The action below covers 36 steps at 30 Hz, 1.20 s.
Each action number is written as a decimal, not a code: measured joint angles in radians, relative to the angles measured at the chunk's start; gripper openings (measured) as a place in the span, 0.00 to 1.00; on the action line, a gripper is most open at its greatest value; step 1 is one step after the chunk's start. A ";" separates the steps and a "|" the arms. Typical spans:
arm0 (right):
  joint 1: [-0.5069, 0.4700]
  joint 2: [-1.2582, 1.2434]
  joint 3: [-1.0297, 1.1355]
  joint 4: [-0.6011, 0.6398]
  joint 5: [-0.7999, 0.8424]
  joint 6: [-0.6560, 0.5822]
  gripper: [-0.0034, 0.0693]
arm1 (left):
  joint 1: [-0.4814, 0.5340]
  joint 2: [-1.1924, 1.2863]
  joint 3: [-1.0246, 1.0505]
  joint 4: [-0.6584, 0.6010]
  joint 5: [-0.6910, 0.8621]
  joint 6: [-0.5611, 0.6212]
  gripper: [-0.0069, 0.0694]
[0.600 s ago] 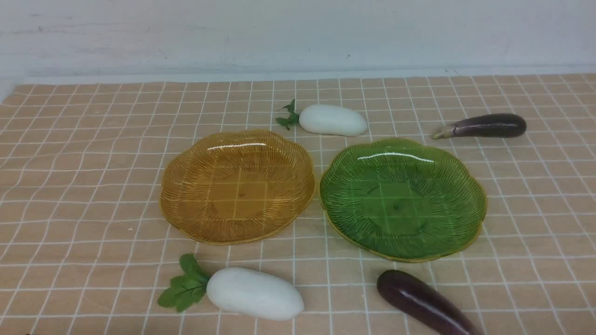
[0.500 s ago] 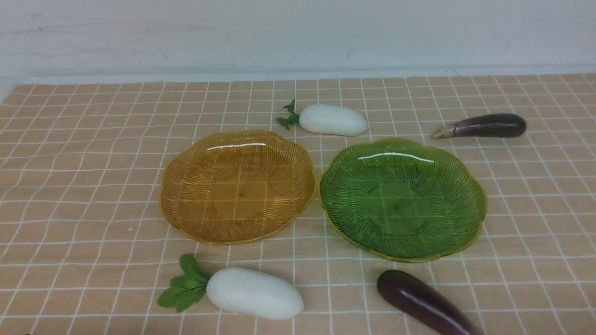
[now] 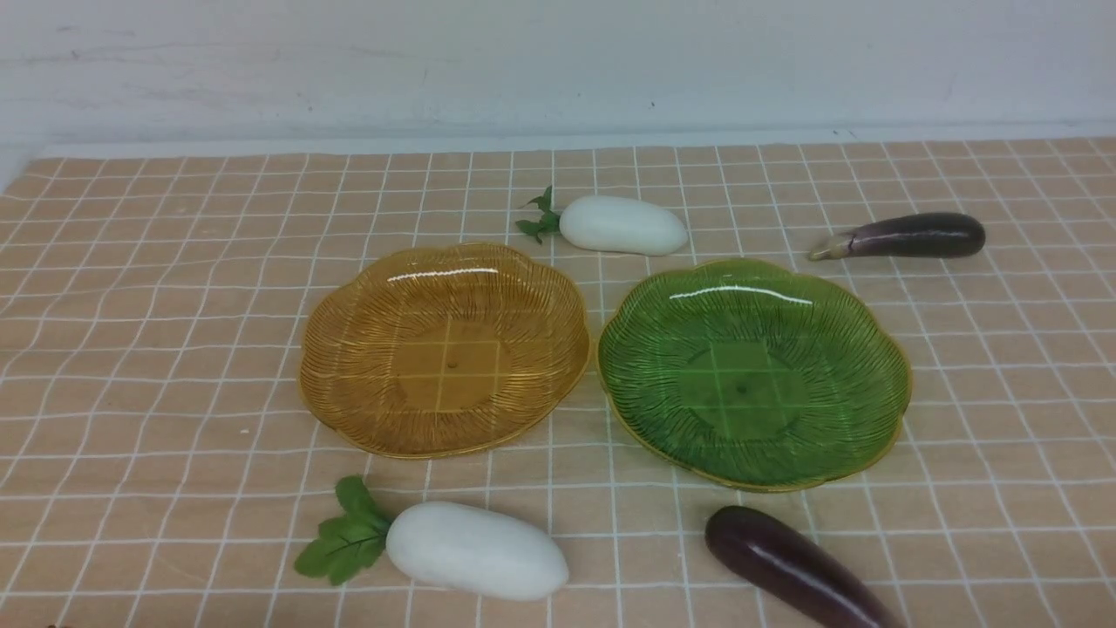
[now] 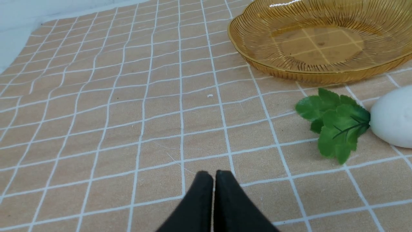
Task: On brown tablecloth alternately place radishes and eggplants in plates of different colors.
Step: 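Put the eggplants into the green plate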
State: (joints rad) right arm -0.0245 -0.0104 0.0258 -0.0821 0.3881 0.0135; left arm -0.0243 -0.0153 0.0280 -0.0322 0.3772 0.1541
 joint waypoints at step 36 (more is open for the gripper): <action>0.002 0.000 0.006 0.549 -0.470 0.283 0.03 | 0.000 0.568 -0.803 -0.260 0.251 -0.168 0.09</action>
State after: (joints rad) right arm -0.0228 -0.0104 0.0318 0.4673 -0.0820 0.2970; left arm -0.0243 0.5531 -0.7745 -0.2927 0.6286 -0.0139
